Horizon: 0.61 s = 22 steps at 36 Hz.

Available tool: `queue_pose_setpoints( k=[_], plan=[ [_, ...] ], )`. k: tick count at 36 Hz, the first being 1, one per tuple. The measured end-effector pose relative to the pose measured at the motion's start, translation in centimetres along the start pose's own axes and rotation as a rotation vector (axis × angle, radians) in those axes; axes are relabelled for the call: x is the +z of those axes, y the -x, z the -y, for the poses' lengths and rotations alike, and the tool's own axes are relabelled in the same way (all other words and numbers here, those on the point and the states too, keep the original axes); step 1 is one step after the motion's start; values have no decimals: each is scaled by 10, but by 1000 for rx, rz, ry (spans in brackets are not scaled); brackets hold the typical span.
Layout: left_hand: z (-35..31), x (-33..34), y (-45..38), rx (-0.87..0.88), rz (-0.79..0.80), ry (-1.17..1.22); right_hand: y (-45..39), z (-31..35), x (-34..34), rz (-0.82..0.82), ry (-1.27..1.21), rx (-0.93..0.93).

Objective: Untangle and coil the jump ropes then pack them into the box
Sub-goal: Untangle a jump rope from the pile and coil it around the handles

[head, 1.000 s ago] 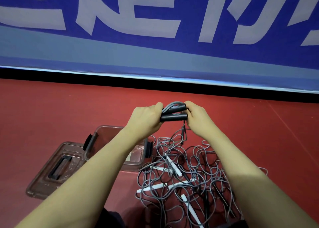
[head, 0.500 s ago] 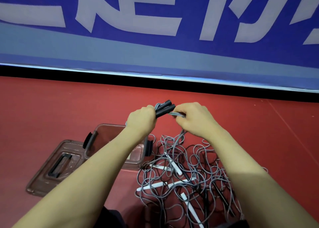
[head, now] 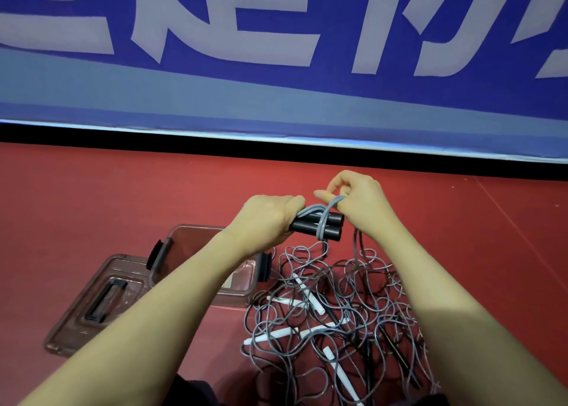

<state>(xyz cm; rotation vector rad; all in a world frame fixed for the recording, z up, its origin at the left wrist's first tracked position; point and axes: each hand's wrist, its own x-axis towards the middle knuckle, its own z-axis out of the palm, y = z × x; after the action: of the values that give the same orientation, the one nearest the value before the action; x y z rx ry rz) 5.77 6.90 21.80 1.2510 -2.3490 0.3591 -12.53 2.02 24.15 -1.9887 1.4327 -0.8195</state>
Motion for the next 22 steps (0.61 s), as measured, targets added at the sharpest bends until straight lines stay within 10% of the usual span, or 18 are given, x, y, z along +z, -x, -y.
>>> queue_pose_setpoints(
  k=[8, 22],
  plan=[
    [-18, -14, -15, -548, 83, 134, 4, 8, 6, 78, -32, -103],
    [-4, 3, -8, -861, 310, -43, 22, 19, 15, 374, 144, -186]
  ],
)
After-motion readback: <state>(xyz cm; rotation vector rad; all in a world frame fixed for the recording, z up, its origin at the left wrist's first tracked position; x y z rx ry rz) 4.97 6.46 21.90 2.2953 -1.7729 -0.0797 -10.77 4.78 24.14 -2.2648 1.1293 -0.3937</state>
